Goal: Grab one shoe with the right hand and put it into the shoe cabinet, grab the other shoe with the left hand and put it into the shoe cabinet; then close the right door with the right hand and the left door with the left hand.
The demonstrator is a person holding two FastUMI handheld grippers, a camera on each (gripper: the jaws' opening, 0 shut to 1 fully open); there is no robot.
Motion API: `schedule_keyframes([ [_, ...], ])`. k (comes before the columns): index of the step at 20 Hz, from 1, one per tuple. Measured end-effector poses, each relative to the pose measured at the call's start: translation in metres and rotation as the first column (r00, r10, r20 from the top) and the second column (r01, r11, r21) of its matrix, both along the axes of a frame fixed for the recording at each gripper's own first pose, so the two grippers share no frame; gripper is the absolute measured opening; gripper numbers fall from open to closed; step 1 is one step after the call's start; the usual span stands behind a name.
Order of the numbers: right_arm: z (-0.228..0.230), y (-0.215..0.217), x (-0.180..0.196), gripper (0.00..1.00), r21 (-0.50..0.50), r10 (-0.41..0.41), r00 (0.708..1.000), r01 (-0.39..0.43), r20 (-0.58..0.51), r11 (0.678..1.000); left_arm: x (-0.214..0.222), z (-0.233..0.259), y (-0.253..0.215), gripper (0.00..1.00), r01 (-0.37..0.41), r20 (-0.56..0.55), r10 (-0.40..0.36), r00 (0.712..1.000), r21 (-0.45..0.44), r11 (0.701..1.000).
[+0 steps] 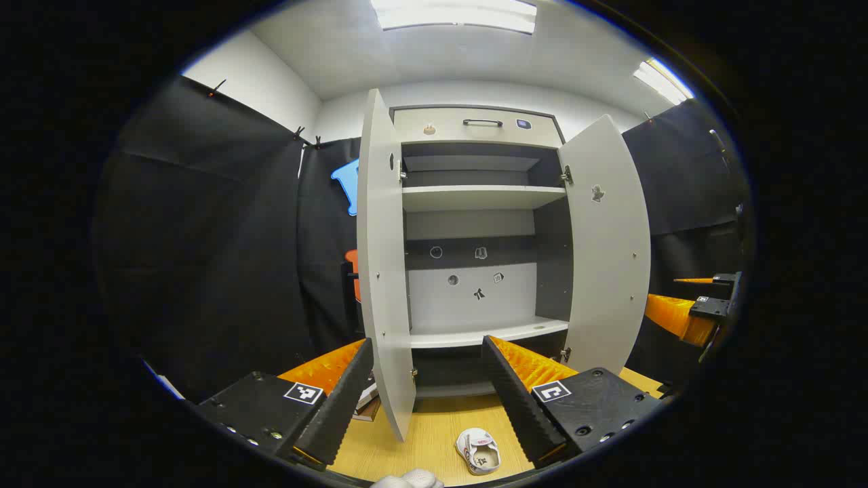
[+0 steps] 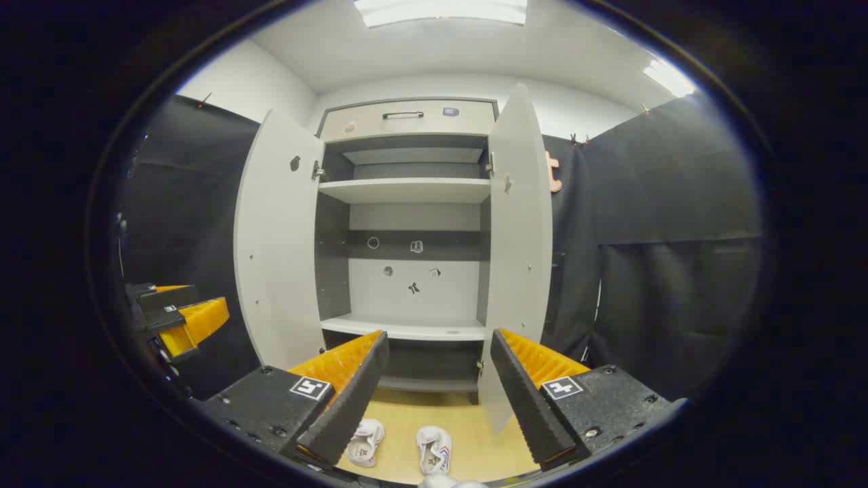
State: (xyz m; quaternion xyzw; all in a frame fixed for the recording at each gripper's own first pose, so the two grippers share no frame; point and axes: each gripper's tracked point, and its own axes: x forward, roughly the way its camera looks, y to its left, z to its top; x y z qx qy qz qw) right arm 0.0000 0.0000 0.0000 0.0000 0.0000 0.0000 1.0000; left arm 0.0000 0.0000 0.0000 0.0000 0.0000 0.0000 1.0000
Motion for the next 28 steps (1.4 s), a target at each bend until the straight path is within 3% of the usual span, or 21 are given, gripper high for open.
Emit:
schedule_keyframes([
  [12,-0.006,0.011,-0.001,0.98,-0.017,0.016,1.000,-0.017,-0.014,1.000,-0.004,-0.003,0.003,0.96,0.000,0.003,0.000,1.000,0.006,1.000],
  [14,-0.022,0.012,0.002,0.98,-0.022,0.014,0.999,-0.015,-0.043,1.000,-0.004,-0.006,0.004,0.96,-0.002,-0.005,0.002,1.000,0.007,1.000],
  [18,-0.108,0.015,0.004,0.98,-0.067,0.045,0.972,-0.062,-0.230,0.996,-0.007,-0.013,0.008,0.96,-0.008,-0.019,0.009,1.000,0.010,1.000],
  [23,-0.243,0.013,-0.012,0.99,-0.090,0.049,0.862,-0.109,-0.505,0.990,-0.015,-0.023,0.008,0.96,-0.006,-0.034,0.006,0.999,-0.001,1.000],
  [25,-0.300,0.010,-0.018,0.97,-0.078,0.046,0.794,-0.117,-0.607,0.990,-0.018,-0.028,0.012,0.96,-0.015,-0.045,0.015,0.999,-0.001,1.000],
  [28,-0.353,0.013,-0.020,0.94,-0.055,0.057,0.730,-0.128,-0.681,0.990,-0.019,-0.033,0.015,0.96,-0.033,-0.054,0.033,0.998,0.003,0.999],
])
